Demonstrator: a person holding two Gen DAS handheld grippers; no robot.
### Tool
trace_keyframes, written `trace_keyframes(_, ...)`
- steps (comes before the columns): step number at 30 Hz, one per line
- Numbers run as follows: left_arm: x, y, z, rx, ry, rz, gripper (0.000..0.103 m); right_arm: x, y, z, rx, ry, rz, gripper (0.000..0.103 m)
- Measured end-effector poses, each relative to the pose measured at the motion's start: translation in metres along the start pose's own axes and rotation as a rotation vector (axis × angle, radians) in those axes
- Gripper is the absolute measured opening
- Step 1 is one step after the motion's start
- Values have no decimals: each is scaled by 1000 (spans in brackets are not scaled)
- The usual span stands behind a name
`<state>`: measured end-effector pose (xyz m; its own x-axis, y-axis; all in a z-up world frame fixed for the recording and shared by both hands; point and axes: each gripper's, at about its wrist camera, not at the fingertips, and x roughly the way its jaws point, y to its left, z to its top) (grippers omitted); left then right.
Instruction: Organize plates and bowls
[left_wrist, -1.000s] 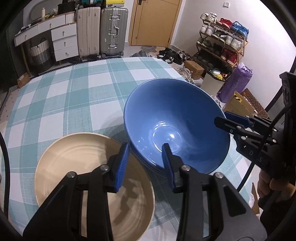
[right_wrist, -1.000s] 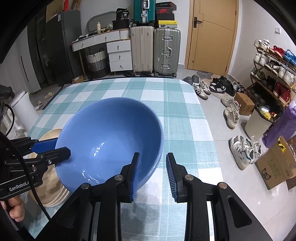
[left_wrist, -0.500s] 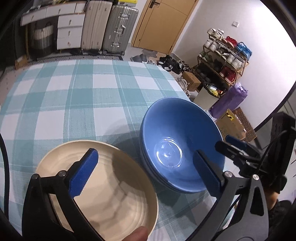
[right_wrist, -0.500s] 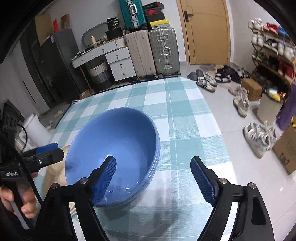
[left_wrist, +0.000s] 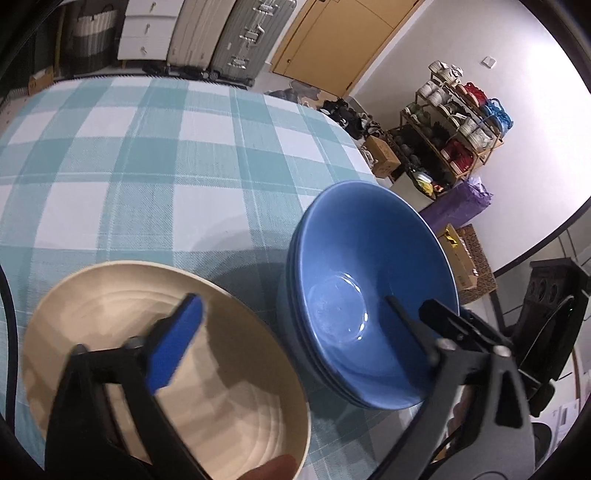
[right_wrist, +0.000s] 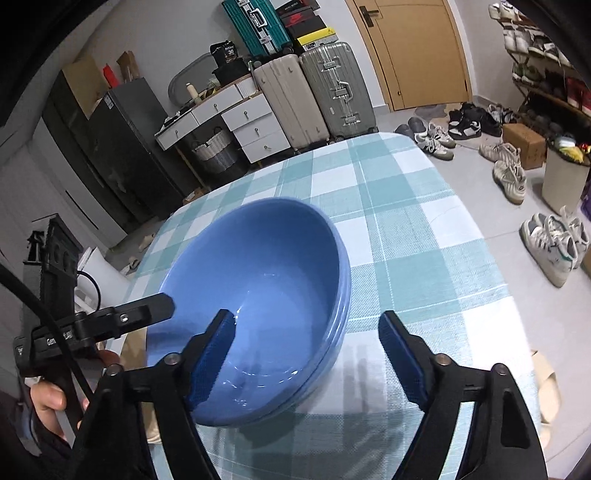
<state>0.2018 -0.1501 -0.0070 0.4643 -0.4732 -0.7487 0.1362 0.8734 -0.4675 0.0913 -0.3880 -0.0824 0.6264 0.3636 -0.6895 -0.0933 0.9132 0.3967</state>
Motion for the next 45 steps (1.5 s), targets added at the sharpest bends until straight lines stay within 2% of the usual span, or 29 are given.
trace_keyframes(2, 6, -2, -1, 10, 16, 2, 68, 2, 0, -1, 2, 4, 2, 65)
trace_keyframes(5, 10, -9, -2, 45, 4, 28, 61, 4, 1, -2, -1, 7, -2, 51)
trace_keyframes(6, 9, -10, -2, 56, -4, 26, 50, 5, 1, -2, -3, 7, -3, 49)
trace_keyframes(11, 15, -18, -2, 77, 14, 3, 34, 1, 3, -2, -17, -7, -33, 42)
trace_keyframes(15, 18, -24, -4, 99, 4, 36, 31, -3, 4, -1, -29, -18, -47, 40)
trace_keyframes(23, 16, -26, -3, 113, 1, 47, 31, -8, 9, -3, -48, -28, -78, 40)
trace_keyframes(33, -8, -33, -6, 120, -23, 35, 31, -22, 16, -3, -58, -50, -87, 40)
trace_keyframes(45, -45, -40, -11, 114, -61, 45, 31, -45, 29, 1, -55, -58, -54, 40)
